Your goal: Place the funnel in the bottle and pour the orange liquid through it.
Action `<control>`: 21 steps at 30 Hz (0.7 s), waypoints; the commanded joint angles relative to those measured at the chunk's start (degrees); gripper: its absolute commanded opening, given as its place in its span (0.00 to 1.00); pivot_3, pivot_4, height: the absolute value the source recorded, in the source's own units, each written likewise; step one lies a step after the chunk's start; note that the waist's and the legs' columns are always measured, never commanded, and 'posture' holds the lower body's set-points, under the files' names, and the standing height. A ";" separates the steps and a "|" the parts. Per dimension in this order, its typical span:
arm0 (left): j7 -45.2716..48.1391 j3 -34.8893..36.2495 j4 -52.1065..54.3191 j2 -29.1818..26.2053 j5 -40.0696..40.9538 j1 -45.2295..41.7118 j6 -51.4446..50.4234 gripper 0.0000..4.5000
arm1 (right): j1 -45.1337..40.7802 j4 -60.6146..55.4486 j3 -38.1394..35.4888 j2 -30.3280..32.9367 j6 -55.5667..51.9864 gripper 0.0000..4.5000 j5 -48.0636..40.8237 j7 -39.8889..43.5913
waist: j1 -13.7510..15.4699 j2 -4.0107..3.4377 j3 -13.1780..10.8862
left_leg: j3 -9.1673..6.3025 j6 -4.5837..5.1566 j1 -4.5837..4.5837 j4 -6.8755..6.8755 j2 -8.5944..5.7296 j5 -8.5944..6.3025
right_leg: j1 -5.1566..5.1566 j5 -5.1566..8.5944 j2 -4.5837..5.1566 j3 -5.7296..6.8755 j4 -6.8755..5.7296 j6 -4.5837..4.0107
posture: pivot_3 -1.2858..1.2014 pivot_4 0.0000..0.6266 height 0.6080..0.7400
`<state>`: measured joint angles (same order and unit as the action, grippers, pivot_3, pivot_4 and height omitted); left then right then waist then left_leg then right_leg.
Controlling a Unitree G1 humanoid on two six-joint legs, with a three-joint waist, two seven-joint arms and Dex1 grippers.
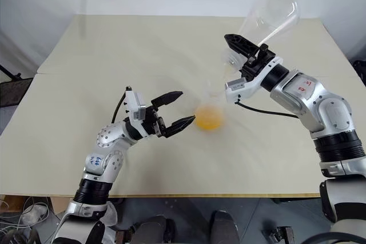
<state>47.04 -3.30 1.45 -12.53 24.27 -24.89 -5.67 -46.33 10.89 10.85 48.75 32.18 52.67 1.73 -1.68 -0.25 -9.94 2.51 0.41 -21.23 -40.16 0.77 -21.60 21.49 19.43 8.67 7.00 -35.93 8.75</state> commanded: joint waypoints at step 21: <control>-0.09 -0.01 0.69 0.30 -0.16 -0.87 1.34 1.00 | 0.38 -4.32 -0.75 -1.04 0.02 0.55 -1.47 0.03 | -0.01 0.00 0.00 | 0.00 0.00 0.00 0.01 0.00 0.00 | 0.00 0.00 0.00 0.00 0.00 0.00 | 0.52 0.24 1.00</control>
<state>47.04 -3.30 1.28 -12.50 24.27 -24.93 -5.43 -45.64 8.93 10.91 47.44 32.31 52.24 2.11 -1.69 -0.25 -9.94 2.51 0.41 -21.23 -40.16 0.77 -21.60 21.49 19.43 8.67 7.00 -35.93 8.75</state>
